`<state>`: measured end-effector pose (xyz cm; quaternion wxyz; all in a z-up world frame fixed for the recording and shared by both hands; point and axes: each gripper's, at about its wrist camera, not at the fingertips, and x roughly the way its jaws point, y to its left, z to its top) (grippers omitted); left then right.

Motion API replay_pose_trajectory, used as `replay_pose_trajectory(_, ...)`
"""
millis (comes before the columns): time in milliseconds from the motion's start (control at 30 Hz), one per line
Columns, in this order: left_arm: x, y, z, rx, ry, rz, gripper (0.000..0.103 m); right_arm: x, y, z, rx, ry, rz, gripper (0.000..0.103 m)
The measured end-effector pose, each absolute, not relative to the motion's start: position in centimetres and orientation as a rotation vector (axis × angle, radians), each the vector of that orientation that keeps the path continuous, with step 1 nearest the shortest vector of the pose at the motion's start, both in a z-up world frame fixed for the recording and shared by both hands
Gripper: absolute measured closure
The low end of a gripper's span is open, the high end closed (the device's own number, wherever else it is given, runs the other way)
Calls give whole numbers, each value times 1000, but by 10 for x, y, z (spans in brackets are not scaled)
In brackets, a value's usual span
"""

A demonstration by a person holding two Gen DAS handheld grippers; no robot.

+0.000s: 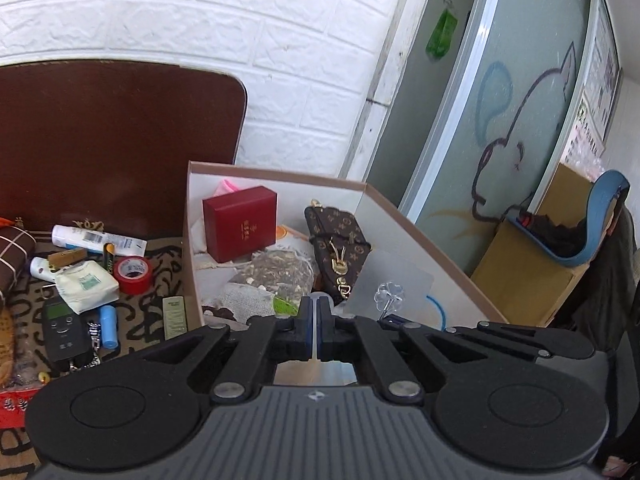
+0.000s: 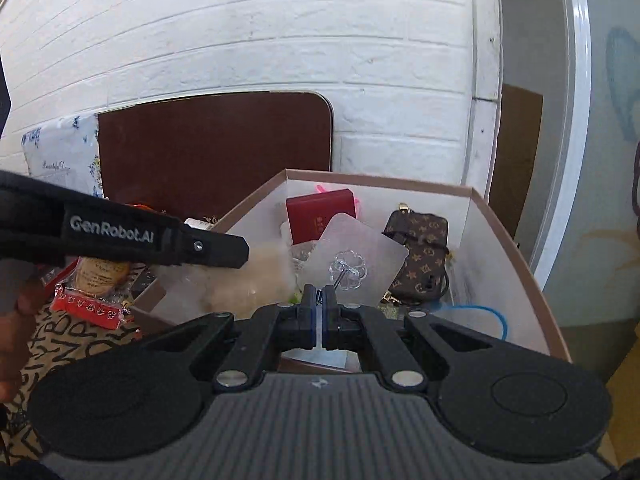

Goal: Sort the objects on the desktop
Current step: 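Carry both bags into the cardboard box and open both grippers, then withdraw both grippers from the box back over the table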

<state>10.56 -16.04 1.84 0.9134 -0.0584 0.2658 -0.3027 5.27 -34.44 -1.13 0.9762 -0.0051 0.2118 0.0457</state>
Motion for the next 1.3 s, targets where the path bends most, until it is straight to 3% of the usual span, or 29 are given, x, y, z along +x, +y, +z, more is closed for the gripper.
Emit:
replay_pose_trajectory(267, 109, -160, 11, -112, 546, -599, 102, 61, -348, -13, 32, 462, 91, 102)
replay_pose_trajectory(333, 109, -156, 12, -121, 533, -594, 89, 60, -348, -13, 34, 459, 85, 100)
replay_pose_trajectory(367, 109, -154, 12, -129, 530, -591, 74, 60, -349, -12, 31, 459, 83, 99)
replay_pose_trajectory(400, 109, -152, 13, -140, 525, -580, 58, 59, -348, -12, 25, 459, 79, 91)
replay_pose_trajectory(467, 107, -148, 15, -164, 504, -560, 45, 58, -347, -12, 5, 454, 64, 72)
replay_pose_trajectory(600, 104, -143, 20, -188, 479, -552, 24, 54, -347, -12, -10, 444, 48, 63)
replay_pose_trajectory(767, 100, -140, 23, -192, 493, -537, 5, 50, -343, -12, -44, 437, 13, 45)
replay_pose_trajectory(833, 97, -140, 23, -189, 499, -518, 3, 48, -341, -12, -57, 430, -2, 23)
replay_pose_trajectory(900, 95, -139, 23, -180, 505, -509, 3, 46, -339, -13, -68, 422, -16, 11)
replay_pose_trajectory(1300, 78, -123, 22, -179, 554, -502, 3, 33, -327, -8, -75, 407, -60, 9)
